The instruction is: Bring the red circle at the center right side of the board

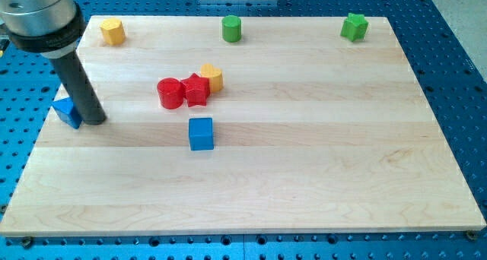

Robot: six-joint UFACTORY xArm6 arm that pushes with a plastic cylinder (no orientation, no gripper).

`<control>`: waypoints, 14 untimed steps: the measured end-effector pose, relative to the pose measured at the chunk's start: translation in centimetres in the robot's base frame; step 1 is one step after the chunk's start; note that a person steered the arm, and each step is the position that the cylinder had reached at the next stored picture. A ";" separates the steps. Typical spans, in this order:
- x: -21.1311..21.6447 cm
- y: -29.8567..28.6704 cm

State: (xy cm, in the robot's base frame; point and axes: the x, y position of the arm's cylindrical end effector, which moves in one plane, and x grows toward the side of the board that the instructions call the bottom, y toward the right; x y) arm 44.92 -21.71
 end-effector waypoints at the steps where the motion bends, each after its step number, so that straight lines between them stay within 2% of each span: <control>1: 0.0 0.8; 3: -1.3 2.3; 5: -7.0 6.8; 8: -7.0 7.0; 10: -9.4 9.3; 11: -6.5 8.9; 12: -1.6 9.9; 13: 1.3 17.5; 14: 2.8 16.8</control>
State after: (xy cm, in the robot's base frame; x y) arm 47.70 -4.91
